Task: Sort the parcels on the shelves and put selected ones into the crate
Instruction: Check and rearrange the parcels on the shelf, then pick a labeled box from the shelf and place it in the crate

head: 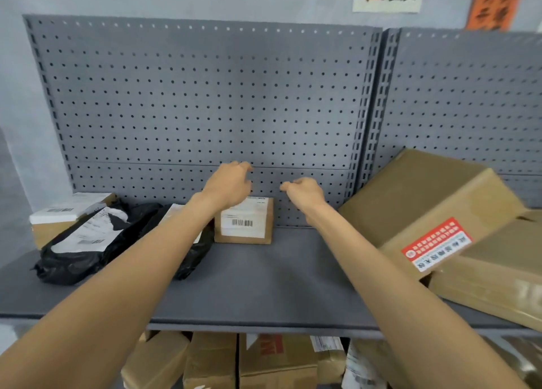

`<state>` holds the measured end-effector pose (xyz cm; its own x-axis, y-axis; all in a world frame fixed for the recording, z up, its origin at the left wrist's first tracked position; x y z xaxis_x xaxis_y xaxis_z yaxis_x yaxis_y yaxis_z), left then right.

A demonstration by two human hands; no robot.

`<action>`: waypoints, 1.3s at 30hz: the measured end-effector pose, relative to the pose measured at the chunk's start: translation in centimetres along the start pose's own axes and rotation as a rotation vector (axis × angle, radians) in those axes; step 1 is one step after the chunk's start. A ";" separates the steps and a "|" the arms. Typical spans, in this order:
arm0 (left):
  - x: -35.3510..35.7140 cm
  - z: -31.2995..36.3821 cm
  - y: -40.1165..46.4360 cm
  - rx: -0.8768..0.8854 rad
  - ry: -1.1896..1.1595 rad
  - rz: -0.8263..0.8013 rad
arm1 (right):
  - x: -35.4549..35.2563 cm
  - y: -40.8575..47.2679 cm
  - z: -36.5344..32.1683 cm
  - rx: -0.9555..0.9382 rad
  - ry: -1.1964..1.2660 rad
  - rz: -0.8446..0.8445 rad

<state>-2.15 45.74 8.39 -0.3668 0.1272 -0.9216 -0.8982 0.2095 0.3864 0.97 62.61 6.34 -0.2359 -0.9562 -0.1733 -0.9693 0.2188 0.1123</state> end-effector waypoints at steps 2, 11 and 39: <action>-0.6 3.6 0.3 0.047 -0.077 0.005 | -3.1 -0.4 -2.2 -0.110 -0.120 0.028; 1.6 19.3 -2.8 0.275 -0.401 -0.136 | -17.3 -4.1 -6.6 -0.334 -0.654 0.317; 0.6 28.3 -11.4 -0.056 -0.145 0.256 | -22.0 -10.1 -6.5 -0.521 -0.488 0.505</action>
<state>14.69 70.88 4.47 -0.5482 0.3069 -0.7780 -0.7946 0.0991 0.5990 16.40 80.12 15.38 -0.7478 -0.5524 -0.3684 -0.6137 0.3633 0.7010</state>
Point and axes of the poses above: each hand's wrist, its own y-axis towards the middle knuckle, its own x-axis out of the palm, z = x × y, the point moved 5 cm from there along y, towards the middle knuckle, and after that the axes turned 15 degrees about y, right-handed, at the moved point
